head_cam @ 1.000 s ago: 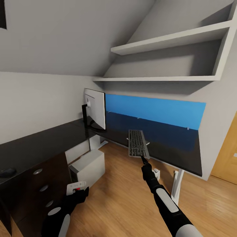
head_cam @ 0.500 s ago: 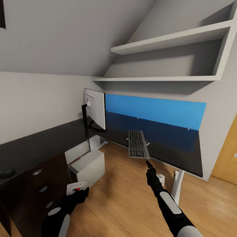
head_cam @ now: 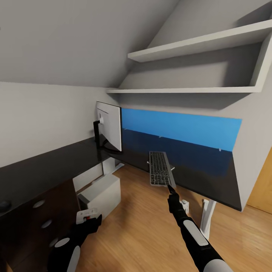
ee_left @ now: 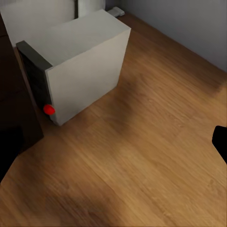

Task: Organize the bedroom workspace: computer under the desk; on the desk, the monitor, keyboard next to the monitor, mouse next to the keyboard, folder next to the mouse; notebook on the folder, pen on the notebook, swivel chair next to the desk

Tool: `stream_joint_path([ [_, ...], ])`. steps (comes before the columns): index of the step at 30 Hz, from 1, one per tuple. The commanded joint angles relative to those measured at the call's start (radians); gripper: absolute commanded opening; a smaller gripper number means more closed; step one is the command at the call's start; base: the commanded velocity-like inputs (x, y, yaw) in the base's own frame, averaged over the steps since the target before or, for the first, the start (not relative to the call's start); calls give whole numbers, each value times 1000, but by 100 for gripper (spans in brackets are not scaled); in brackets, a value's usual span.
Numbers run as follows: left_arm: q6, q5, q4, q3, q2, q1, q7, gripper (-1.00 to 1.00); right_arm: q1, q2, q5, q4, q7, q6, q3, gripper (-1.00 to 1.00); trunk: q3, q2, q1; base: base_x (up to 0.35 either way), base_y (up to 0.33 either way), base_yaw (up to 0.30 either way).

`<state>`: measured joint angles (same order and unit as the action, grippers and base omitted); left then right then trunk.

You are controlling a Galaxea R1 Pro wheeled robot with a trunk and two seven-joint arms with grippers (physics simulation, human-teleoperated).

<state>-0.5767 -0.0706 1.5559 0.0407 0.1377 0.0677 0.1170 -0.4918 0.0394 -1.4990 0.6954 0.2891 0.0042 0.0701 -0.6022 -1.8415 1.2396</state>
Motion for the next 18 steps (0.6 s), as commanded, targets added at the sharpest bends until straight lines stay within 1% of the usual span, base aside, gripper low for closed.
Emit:
stream_joint_path([
  [1, -5, -8, 1, 0, 0, 1, 6, 100, -1, 0, -11, -1, 4, 0, 2, 100, -1, -1, 0, 76, 17, 0],
  [6, -5, -9, 1, 1, 0, 0, 6, 100, -1, 0, -10, -1, 4, 0, 2, 100, -1, -1, 0, 161, 7, 0],
  [10, -4, -9, 1, 1, 0, 0, 5, 100, -1, 0, -10, -1, 4, 0, 2, 100, -1, -1, 0, 60, 1, 0],
  [14, -4, -9, 1, 1, 0, 0, 4, 100, -1, 0, -10, -1, 4, -1, 2, 100, -1, -1, 0, 136, 0, 0],
  [18, -5, -9, 1, 0, 0, 0, 4, 100, -1, -1, -8, -1, 3, -1, 2, 100, -1, -1, 0, 40, 0, 0],
])
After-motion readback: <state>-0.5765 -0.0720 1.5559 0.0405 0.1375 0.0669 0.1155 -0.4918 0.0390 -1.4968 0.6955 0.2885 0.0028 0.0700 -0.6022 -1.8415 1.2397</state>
